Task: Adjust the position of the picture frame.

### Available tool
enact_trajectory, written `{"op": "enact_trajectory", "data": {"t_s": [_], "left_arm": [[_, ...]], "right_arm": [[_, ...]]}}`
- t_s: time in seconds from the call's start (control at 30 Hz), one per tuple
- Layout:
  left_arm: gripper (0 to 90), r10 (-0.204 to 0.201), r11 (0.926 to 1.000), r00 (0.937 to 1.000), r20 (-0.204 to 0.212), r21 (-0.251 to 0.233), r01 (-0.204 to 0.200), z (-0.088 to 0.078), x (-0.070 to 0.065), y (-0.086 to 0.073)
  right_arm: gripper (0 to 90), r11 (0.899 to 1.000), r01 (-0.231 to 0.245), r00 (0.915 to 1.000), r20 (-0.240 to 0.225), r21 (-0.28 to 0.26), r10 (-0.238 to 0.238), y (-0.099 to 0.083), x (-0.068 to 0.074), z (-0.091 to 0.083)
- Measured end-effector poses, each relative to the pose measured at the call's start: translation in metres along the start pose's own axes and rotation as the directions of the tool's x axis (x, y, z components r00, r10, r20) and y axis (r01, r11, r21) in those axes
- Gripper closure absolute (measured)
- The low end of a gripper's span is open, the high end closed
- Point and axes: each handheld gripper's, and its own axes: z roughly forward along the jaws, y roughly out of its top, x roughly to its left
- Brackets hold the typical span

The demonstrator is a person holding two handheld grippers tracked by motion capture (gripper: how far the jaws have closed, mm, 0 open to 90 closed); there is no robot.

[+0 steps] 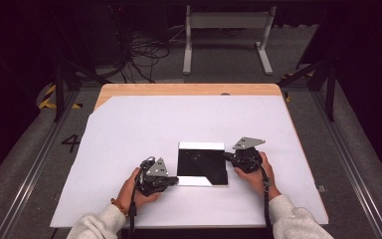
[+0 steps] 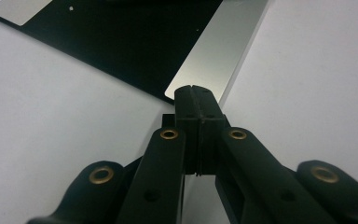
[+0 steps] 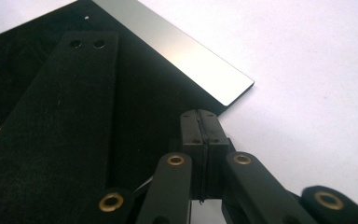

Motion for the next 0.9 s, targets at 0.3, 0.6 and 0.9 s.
{"op": "enact_trajectory", "data": {"t_s": [0.3, 0.6, 0.9], "left_arm": [[89.9, -0.004, 1.0, 0.9999, 0.011, -0.006, 0.004, 0.001, 0.002, 0.0], [89.9, 0.018, 0.9997, 0.9997, 0.013, -0.019, -0.018, -0.001, 0.0, 0.0], [89.5, 0.061, 0.9981, 0.9981, 0.001, -0.01, -0.061, -0.01, -0.006, -0.002]], "right_arm": [[90.0, 1.0, -0.001, 0.9999, 0.011, 0.003, 0.001, 0.002, 0.0, 0.002], [90.0, 0.999, 0.044, 0.999, 0.0, 0.026, -0.044, -0.001, 0.003, -0.006], [90.0, 0.998, 0.06, 0.997, -0.051, 0.027, -0.059, -0.014, 0.009, -0.028]]}}
